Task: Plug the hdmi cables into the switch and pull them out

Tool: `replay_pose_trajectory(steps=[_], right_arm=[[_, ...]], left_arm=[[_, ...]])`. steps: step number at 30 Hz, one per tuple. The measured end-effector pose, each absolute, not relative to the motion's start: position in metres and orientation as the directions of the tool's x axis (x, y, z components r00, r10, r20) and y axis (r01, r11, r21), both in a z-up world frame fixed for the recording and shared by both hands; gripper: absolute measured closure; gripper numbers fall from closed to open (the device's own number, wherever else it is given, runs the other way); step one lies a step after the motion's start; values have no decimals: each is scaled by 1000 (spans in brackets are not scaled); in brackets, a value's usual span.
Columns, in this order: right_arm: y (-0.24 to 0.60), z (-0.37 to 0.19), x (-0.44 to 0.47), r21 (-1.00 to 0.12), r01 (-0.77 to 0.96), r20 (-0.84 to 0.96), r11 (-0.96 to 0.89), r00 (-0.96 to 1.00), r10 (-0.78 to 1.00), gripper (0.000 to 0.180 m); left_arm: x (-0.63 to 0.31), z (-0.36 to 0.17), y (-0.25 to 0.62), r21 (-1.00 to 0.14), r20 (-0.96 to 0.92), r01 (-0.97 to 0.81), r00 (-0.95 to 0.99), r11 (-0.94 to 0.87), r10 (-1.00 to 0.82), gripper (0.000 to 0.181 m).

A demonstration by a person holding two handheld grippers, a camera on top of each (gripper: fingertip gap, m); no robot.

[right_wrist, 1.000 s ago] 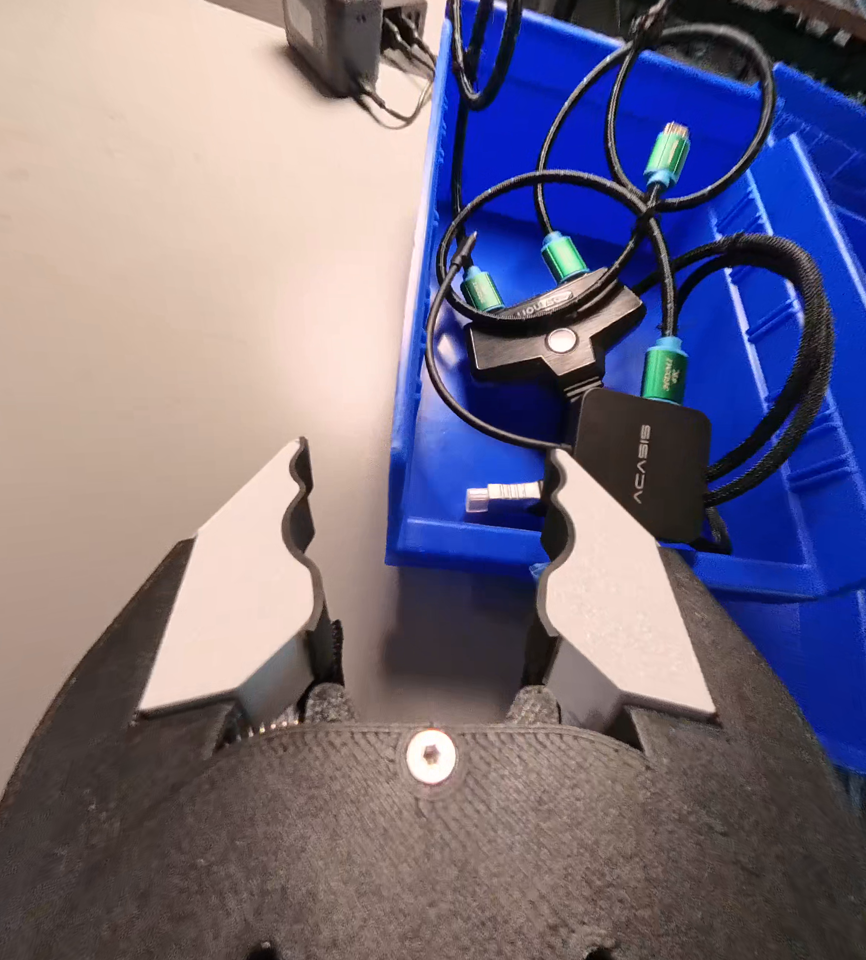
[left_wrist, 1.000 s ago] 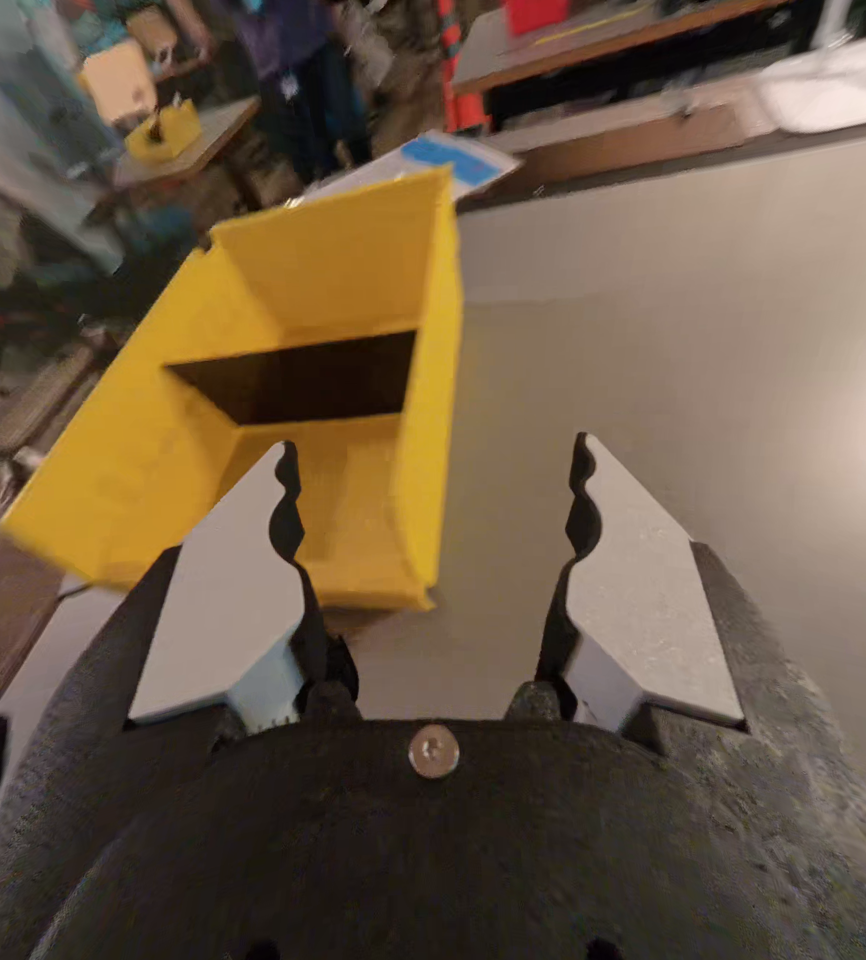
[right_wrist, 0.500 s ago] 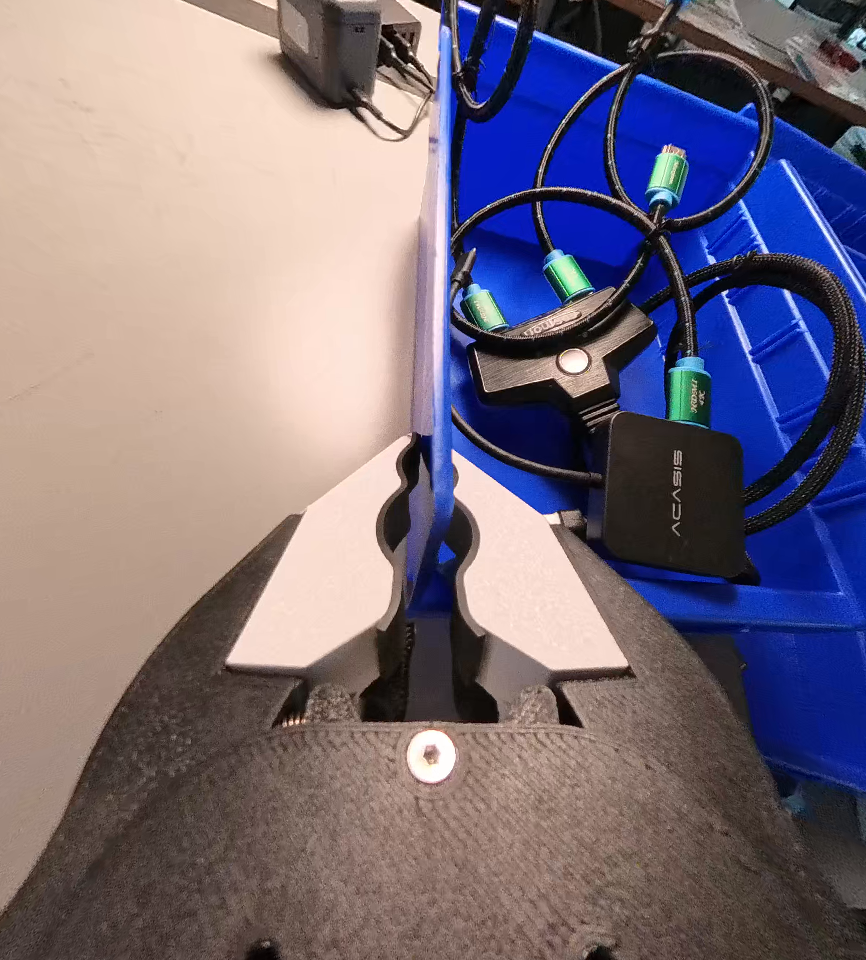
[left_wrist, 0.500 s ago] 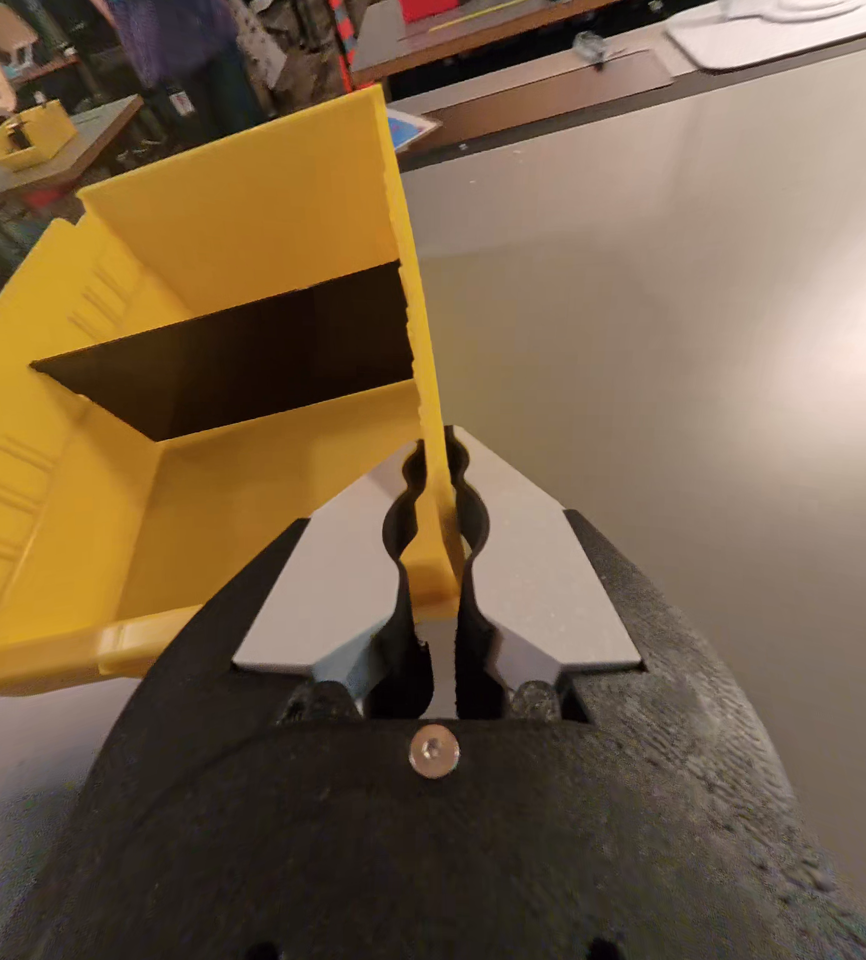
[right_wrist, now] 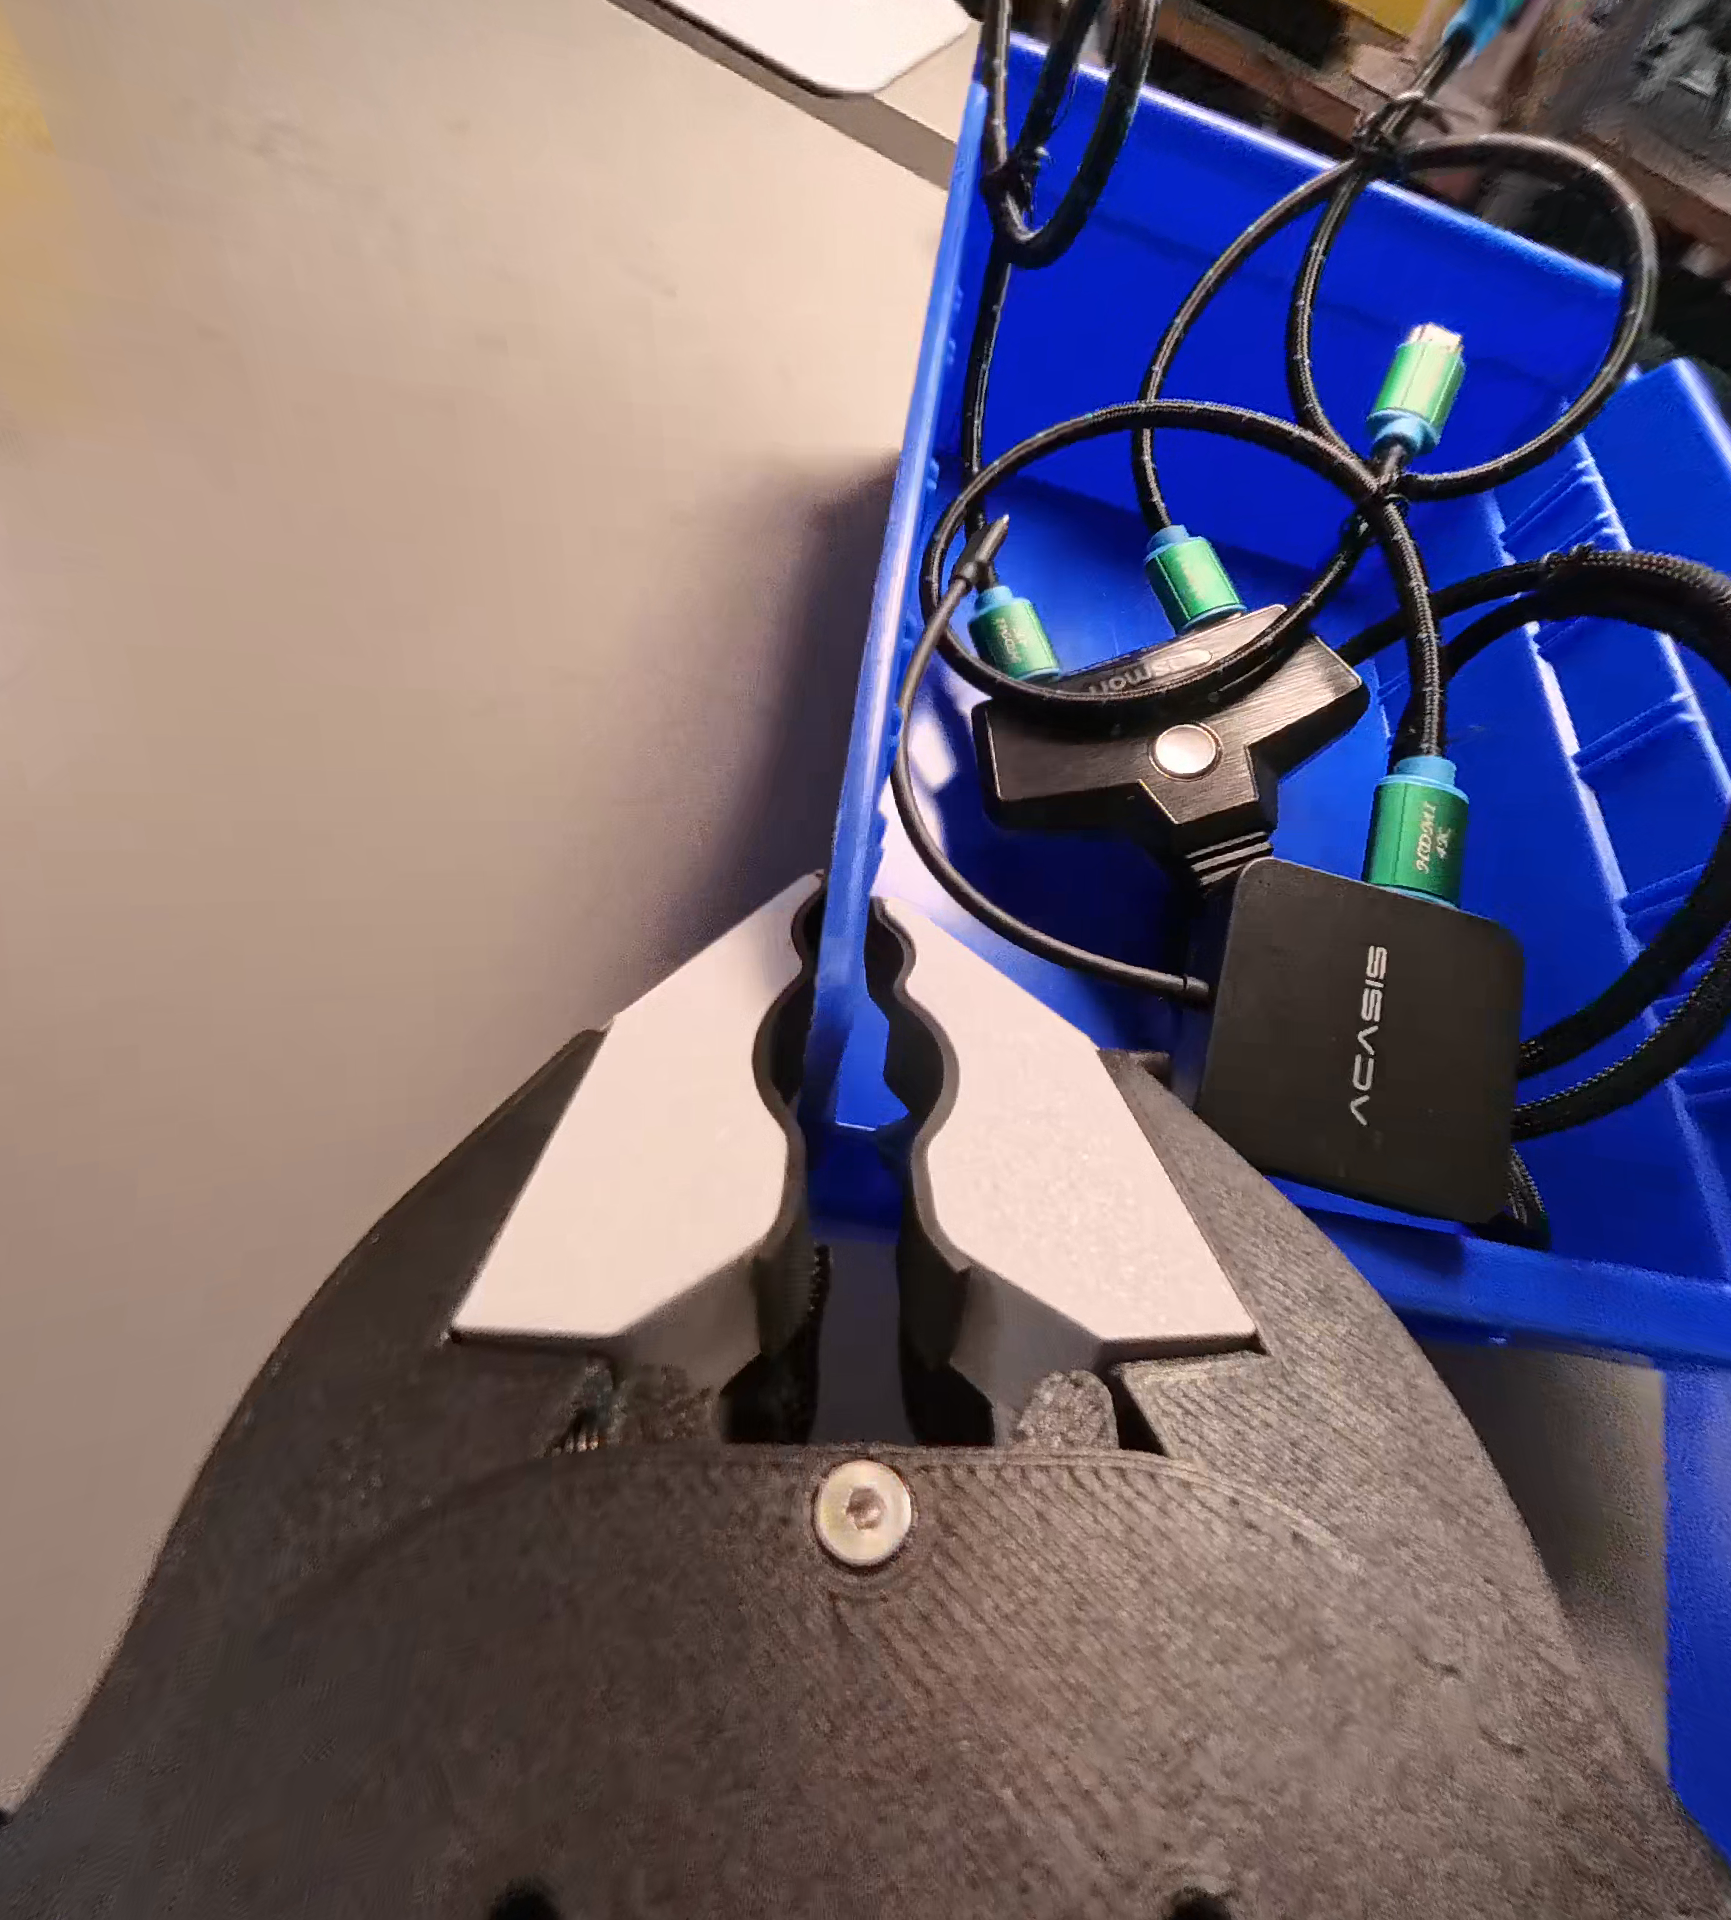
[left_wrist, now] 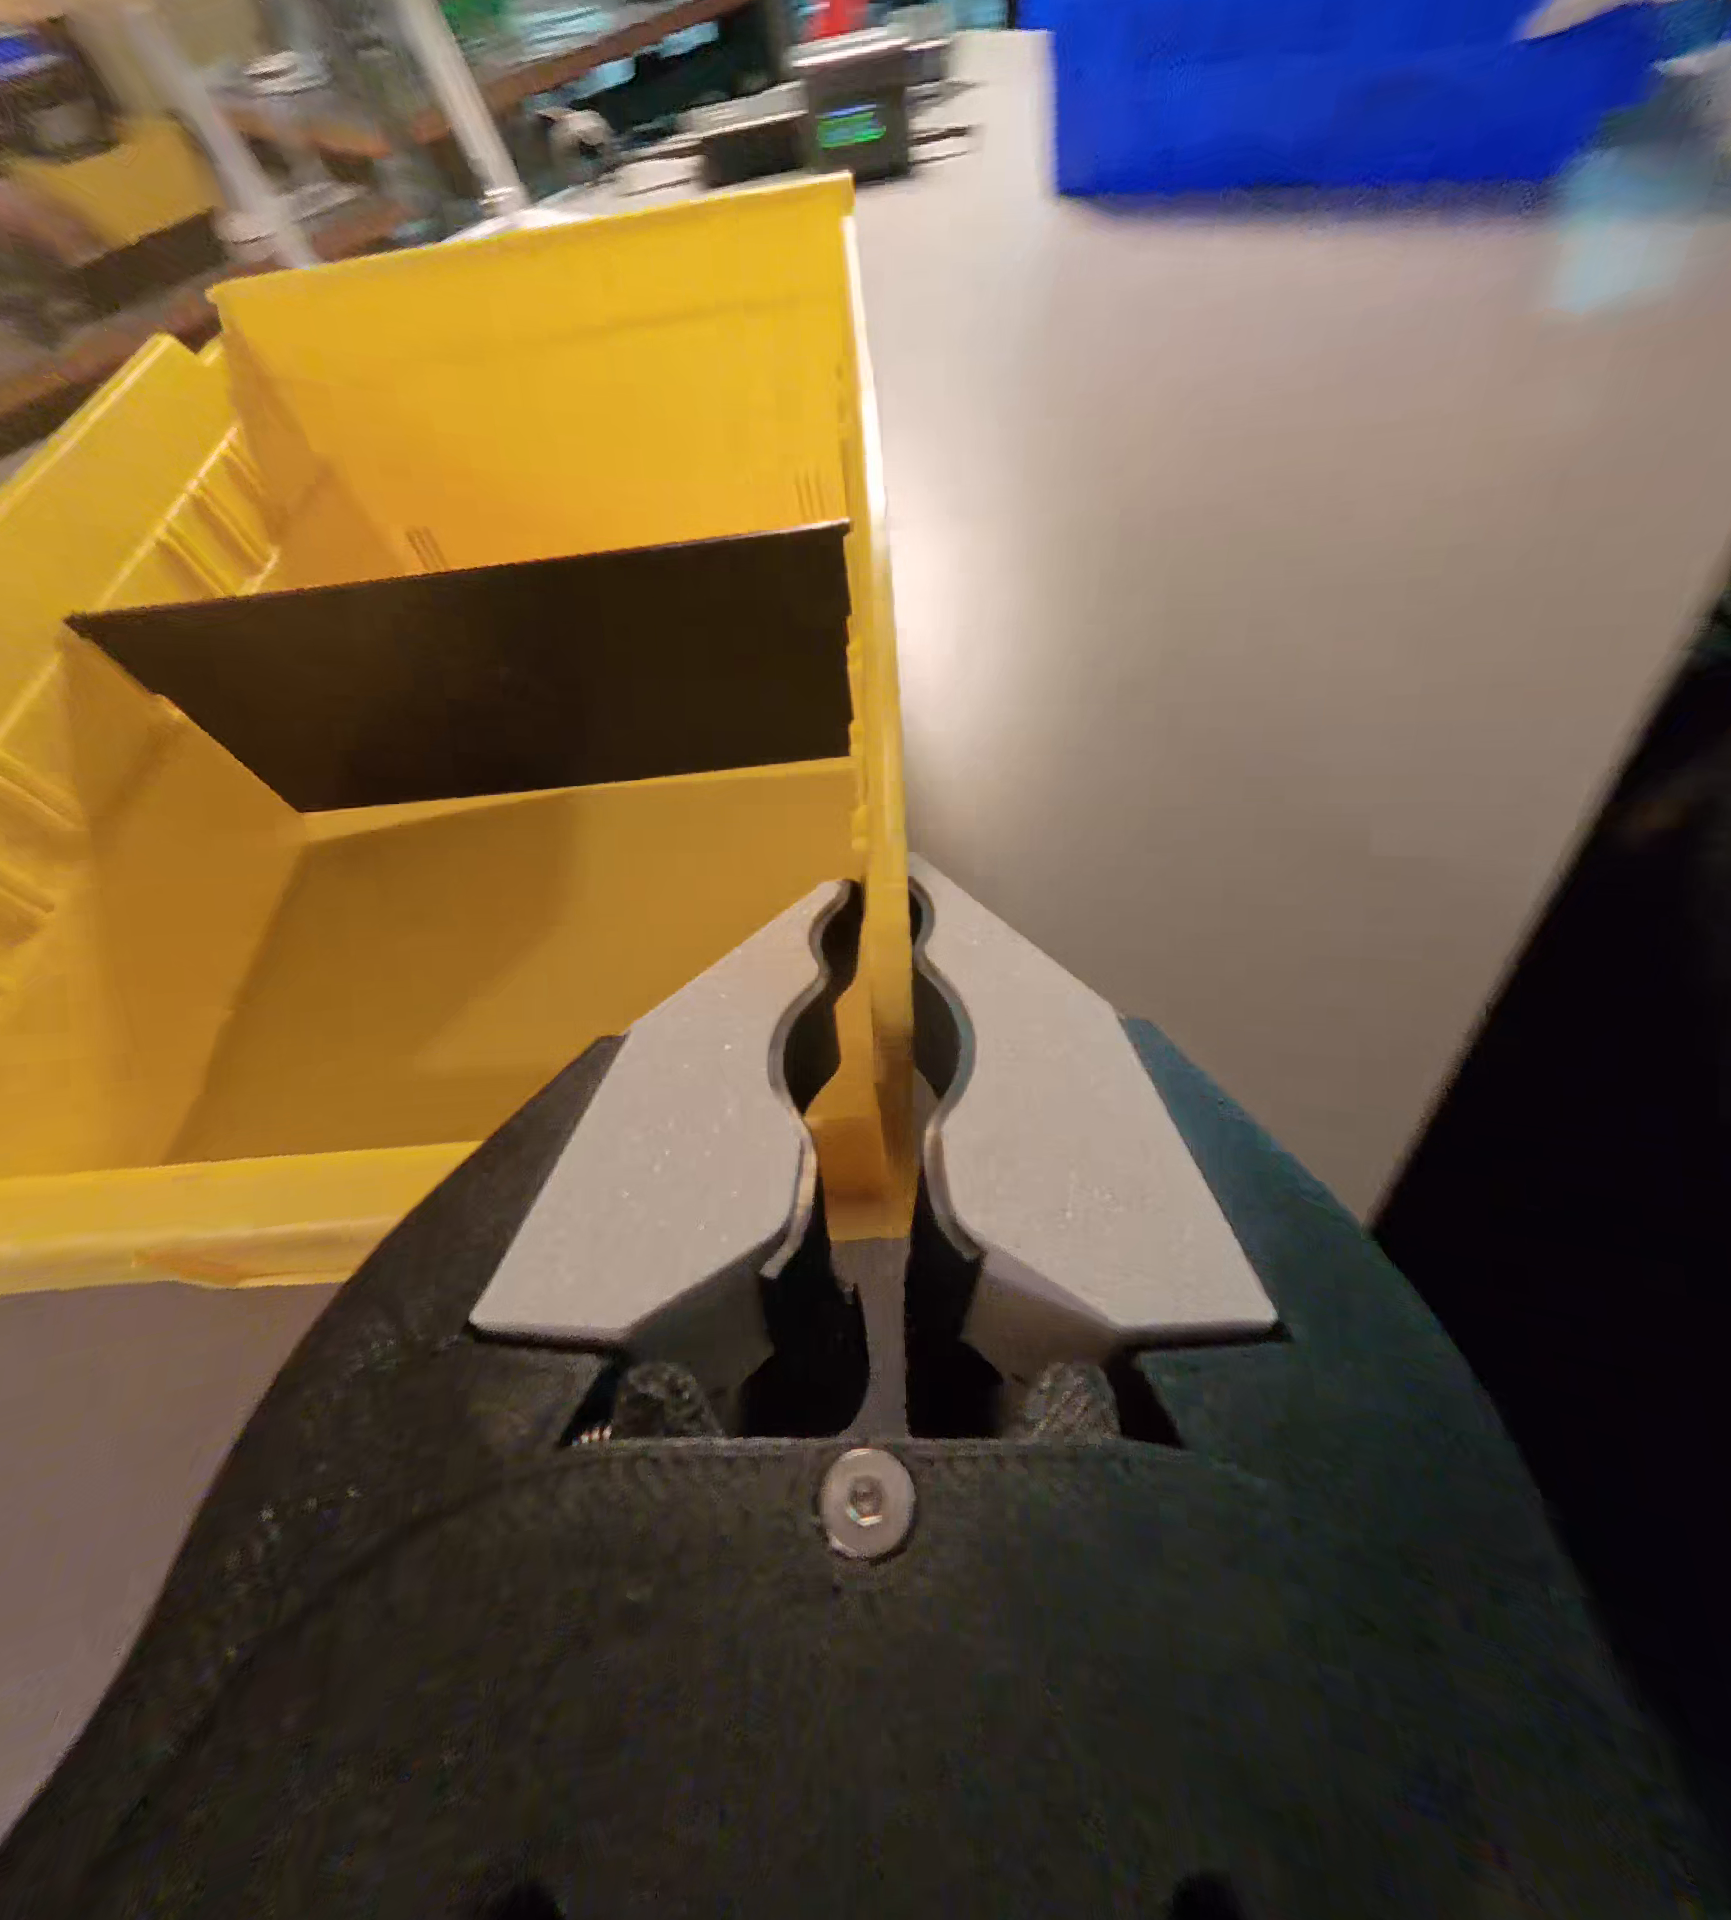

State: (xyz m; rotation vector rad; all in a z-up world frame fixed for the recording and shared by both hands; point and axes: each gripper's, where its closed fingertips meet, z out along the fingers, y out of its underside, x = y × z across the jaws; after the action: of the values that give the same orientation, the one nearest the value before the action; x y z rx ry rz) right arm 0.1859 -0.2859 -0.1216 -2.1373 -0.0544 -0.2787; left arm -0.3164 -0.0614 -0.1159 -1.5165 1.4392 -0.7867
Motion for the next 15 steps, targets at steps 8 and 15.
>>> replay_pose_trajectory(steps=[8,15], right_arm=[[-248,-122,141,-825,310,198,-473,942,272,175],[-196,-122,79,-827,450,192,-338,790,582,175]], left_arm=[[-325,-115,-136,-910,59,-406,-326,83,-944,174],[-307,-114,-175,-909,114,-397,-526,125,-843,174]])
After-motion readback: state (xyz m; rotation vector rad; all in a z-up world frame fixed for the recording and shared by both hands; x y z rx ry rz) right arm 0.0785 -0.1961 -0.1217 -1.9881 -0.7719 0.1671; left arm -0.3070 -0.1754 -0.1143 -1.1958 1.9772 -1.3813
